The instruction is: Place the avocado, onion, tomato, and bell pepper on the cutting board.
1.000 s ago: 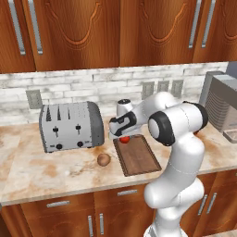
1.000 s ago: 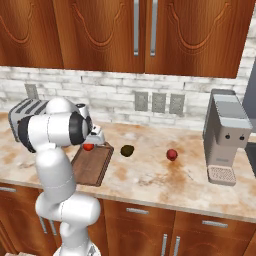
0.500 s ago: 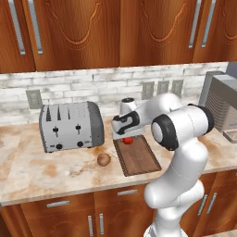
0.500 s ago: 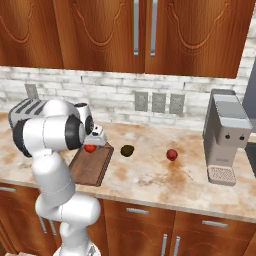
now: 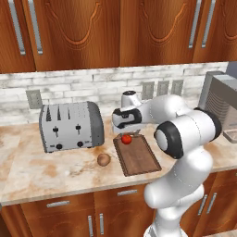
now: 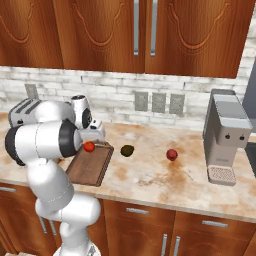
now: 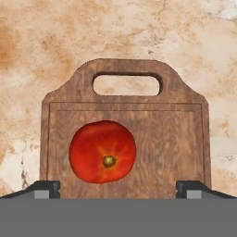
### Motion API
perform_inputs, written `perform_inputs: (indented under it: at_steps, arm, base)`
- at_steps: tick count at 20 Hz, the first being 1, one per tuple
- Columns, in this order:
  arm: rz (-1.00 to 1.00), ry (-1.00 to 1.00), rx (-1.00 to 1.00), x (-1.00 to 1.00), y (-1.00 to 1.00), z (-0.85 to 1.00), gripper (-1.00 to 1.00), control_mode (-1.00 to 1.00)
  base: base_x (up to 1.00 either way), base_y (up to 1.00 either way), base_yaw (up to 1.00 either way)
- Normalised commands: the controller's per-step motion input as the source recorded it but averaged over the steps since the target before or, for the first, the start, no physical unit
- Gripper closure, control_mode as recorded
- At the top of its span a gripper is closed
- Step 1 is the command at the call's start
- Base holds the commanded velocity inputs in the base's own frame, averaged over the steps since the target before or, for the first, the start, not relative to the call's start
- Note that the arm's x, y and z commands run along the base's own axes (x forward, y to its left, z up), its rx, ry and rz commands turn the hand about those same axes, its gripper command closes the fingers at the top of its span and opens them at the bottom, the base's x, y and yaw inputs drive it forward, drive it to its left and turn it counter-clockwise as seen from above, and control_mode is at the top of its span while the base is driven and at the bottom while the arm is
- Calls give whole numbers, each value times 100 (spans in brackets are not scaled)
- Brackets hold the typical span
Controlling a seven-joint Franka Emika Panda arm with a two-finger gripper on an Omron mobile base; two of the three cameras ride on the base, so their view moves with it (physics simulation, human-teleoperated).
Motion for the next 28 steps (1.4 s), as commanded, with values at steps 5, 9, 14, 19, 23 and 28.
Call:
perform_inputs:
  at_steps: [5,9,14,19,23,28]
  arm:
    - [-2,0,0,-12,-9,46,-100,-100]
    - [-2,0,0,-12,-41,21,-100,-100]
    - [-3,0,0,-2,-57,3,-100,-100]
    - [-2,0,0,0,-61,0,-100,-100]
    - [0,0,0,0,-61,0,-100,-100]
    - [0,0,0,0,-55,-1,-100,-100]
  base:
    - [0,0,0]
    - [0,0,0]
    - [0,0,0]
    - [0,0,0]
    - [0,0,0]
    - [0,0,0]
